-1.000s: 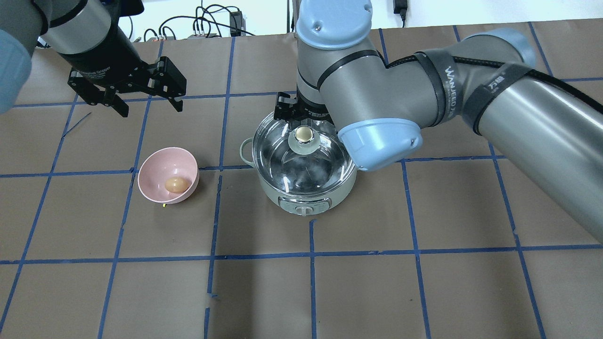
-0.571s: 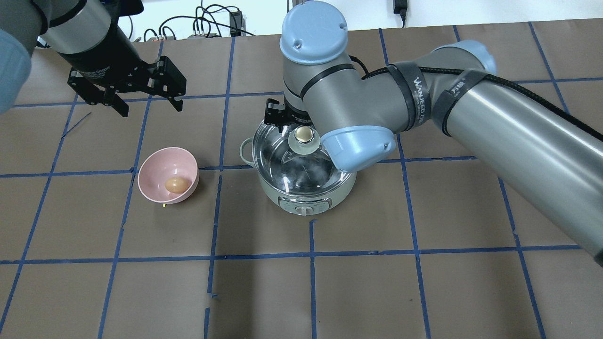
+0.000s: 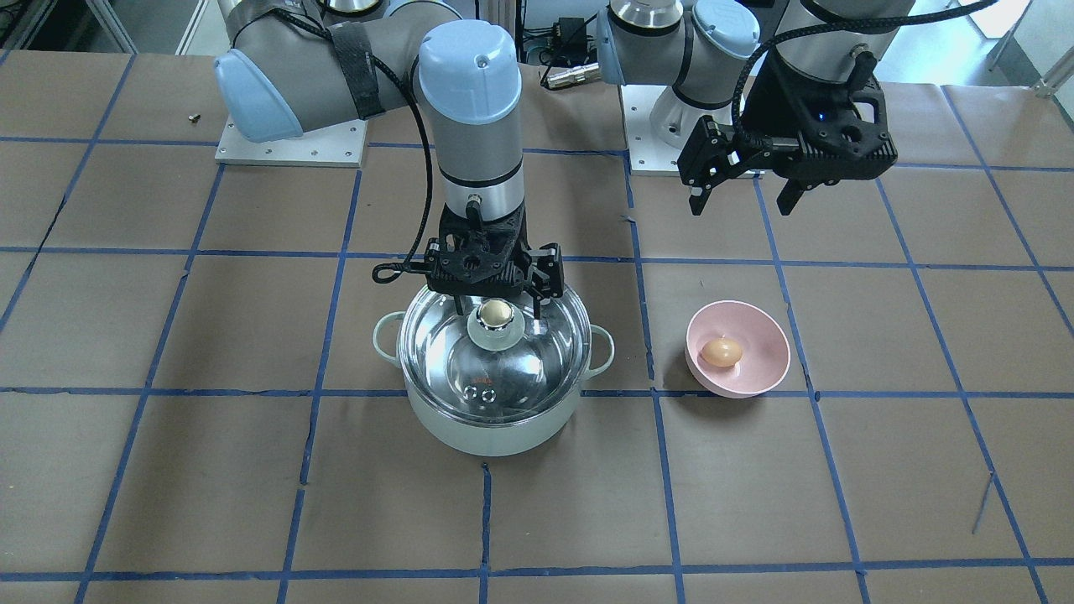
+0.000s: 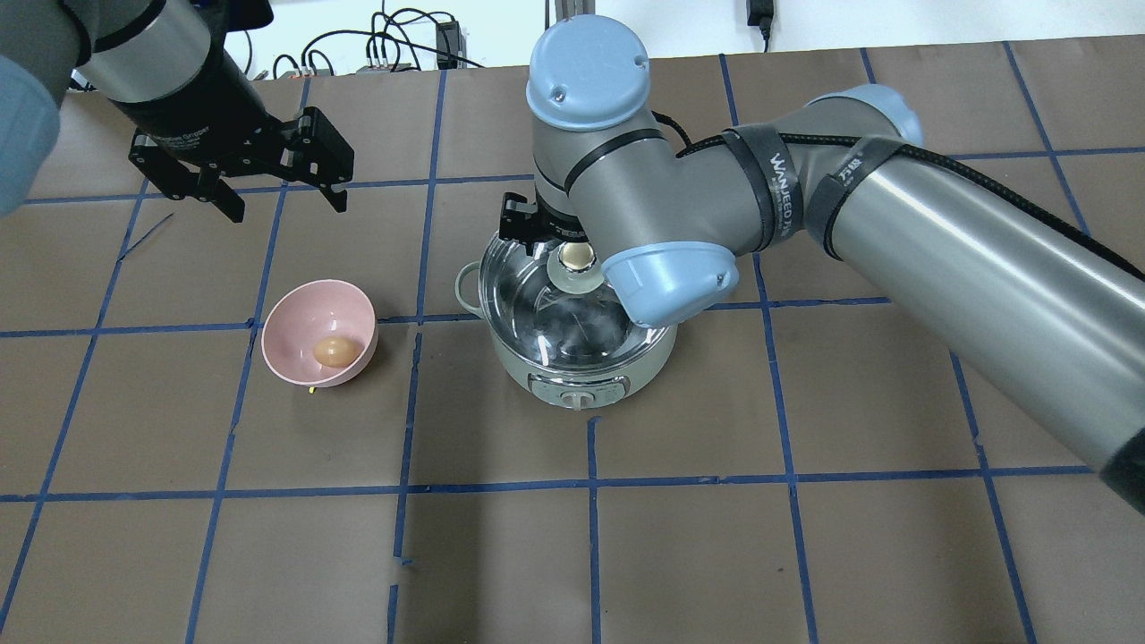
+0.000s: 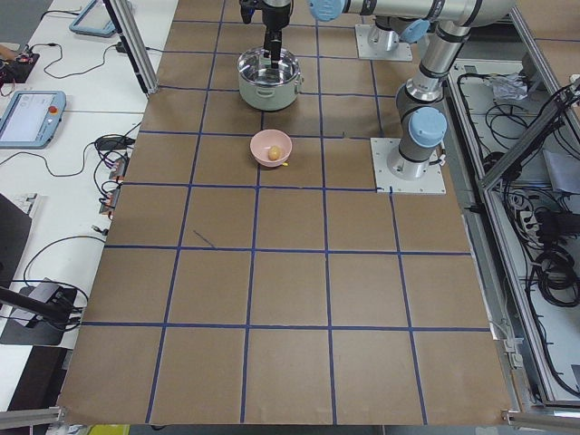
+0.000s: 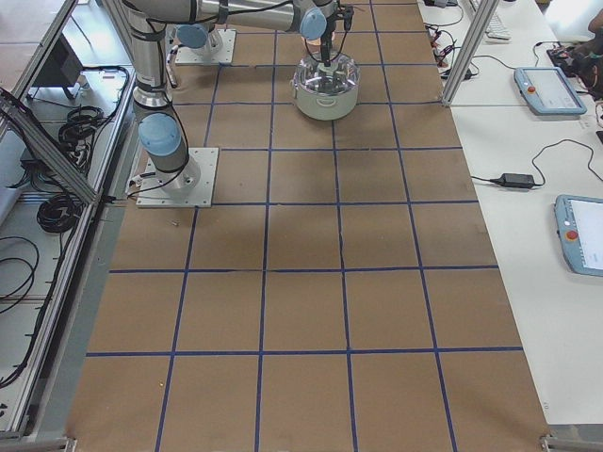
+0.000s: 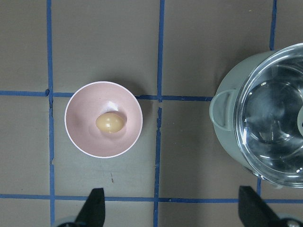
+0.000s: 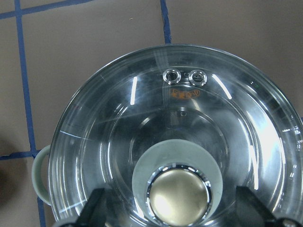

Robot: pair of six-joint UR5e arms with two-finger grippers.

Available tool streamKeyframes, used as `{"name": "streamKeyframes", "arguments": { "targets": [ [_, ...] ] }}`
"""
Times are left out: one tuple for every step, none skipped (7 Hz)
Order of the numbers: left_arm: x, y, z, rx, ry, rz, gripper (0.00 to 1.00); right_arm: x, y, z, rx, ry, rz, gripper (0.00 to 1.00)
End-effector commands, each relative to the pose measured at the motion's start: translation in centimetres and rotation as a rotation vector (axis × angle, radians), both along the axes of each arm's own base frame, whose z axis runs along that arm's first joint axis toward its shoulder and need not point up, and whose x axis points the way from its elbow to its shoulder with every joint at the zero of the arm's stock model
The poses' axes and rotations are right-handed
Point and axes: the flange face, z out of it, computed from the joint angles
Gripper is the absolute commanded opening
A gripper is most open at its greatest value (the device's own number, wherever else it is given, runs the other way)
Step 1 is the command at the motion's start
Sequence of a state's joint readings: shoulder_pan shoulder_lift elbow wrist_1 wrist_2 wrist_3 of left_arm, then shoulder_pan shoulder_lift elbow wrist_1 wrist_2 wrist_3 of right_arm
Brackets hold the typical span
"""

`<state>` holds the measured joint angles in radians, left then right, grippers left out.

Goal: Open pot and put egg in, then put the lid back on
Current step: 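Close the right gripper on the glass lid's metal knob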

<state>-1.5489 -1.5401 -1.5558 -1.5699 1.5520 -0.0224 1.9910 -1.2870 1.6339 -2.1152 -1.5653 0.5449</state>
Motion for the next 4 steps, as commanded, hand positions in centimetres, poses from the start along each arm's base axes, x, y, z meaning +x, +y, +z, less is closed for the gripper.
{"name": "streamKeyframes", "arguments": {
  "targets": [
    [0.2,0.0,-0.5,0.011,-0.003,0.002,1.0,0.0,0.0,-0.4,0.007,0.002,0.0,0.89],
    [0.2,0.0,-0.8,0.013,-0.005,0.005,1.0,0.0,0.0,-0.6,0.01,0.004,0.0,0.87],
    [0.2,-0.5,-1.6,0.028,-0.004,0.003,1.0,0.0,0.0,-0.5,0.008,0.003,0.0,0.85],
    [0.5,-1.3,-3.7,0.071,-0.005,0.005,1.0,0.0,-0.1,-0.5,0.008,0.004,0.005,0.78]
  ]
}}
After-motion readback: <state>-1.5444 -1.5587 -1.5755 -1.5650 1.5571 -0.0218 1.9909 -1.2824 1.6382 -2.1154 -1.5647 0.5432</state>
